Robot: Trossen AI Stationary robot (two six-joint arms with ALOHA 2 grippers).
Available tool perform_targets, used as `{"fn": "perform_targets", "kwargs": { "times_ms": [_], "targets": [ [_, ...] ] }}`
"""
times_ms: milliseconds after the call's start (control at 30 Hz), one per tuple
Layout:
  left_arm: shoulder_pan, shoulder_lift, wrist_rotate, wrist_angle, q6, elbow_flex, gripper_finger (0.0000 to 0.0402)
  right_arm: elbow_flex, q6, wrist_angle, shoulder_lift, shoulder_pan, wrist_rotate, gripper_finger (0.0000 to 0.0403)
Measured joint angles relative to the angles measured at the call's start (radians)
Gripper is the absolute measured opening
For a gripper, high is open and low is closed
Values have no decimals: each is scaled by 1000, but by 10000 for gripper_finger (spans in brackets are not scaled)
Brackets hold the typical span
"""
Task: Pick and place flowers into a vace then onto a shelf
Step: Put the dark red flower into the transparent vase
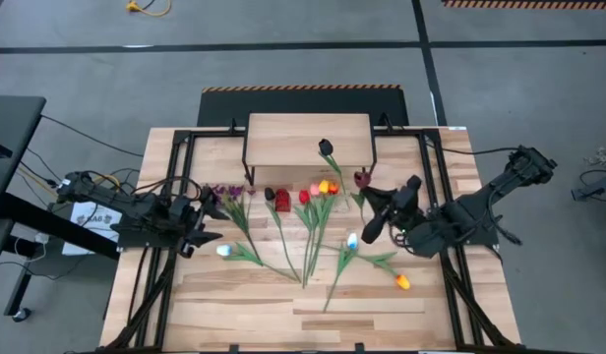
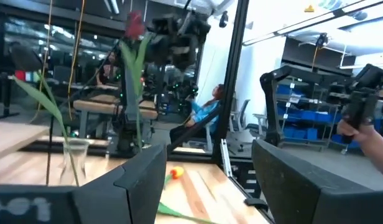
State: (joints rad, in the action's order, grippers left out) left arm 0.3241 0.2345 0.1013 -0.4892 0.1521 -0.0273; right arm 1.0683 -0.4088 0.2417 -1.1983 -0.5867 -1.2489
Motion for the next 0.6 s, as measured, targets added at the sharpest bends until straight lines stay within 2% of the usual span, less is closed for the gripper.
{"fn": "perform_targets", "kwargs": {
  "times_ms": [167, 300, 600],
  "targets": [
    [0, 80, -14, -87, 36, 0, 244, 1, 300, -346, -44, 7, 104, 0],
    [0, 193, -35, -184, 40, -31, 257, 1, 428, -544, -95, 38, 234, 0],
    [0, 546, -35, -183, -48, -258, 264, 59, 417, -601, -242, 132, 435, 0]
  ]
}}
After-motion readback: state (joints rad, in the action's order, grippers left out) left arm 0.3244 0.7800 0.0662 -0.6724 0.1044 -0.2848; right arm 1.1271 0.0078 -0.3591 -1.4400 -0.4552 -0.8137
